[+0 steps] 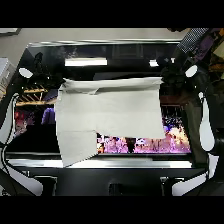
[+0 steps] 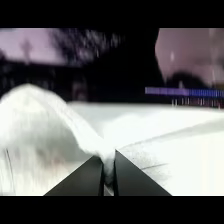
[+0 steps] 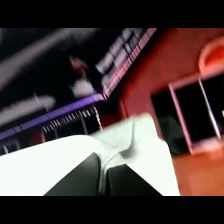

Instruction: Fold the clothes and pants, and hang the long-sleeved shirts on hangers.

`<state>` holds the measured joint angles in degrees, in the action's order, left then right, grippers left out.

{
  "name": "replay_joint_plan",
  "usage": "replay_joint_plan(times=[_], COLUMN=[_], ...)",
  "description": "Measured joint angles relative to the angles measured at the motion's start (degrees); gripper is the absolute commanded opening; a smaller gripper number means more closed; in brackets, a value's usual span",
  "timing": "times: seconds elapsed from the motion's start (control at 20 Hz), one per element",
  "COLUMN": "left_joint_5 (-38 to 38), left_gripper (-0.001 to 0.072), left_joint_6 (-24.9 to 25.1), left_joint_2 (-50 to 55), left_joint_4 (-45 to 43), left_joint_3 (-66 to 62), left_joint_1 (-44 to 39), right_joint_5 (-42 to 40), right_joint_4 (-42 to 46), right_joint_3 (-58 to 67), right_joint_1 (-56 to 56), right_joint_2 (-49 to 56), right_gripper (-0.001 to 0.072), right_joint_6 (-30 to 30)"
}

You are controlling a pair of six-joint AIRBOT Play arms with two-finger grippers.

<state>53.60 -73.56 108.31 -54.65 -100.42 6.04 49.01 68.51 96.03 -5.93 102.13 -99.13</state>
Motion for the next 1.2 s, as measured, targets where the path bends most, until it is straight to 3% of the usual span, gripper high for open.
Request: replay_joint_plan(times=[0.4,0.9,0.95,1.05,1.15,1.2], left_joint_5=[13.73,19.43,19.45,19.76,19.78,20.02], left_gripper=[0.0020,0.0041,0.0170,0.0538,0.0560,0.0560], left_joint_6=[-0.44,-1.03,-1.20,-1.55,-2.32,-2.75], left_joint_2=[0.37,1.79,2.01,2.36,2.45,2.21], left_joint_4=[-4.15,-7.48,-7.65,-7.91,-7.96,-7.91], left_joint_3=[-0.24,-0.26,-0.26,-0.26,-0.26,-0.26], left_joint_1=[0.48,0.48,0.46,0.37,0.39,0.57], right_joint_5=[14.73,24.76,25.03,25.46,25.70,26.05], right_joint_4=[4.22,5.22,5.25,5.55,5.35,4.87], right_joint_3=[-0.15,-0.22,-0.22,-0.22,-0.22,-0.22], right_joint_1=[0.00,0.07,0.07,0.07,0.07,0.07], right_joint_2=[0.74,5.44,5.60,5.88,5.90,5.60], right_gripper=[0.0029,0.0031,0.0068,0.0257,0.0263,0.0359], right_joint_6=[-0.57,-0.68,-0.79,-0.79,-0.76,-0.37])
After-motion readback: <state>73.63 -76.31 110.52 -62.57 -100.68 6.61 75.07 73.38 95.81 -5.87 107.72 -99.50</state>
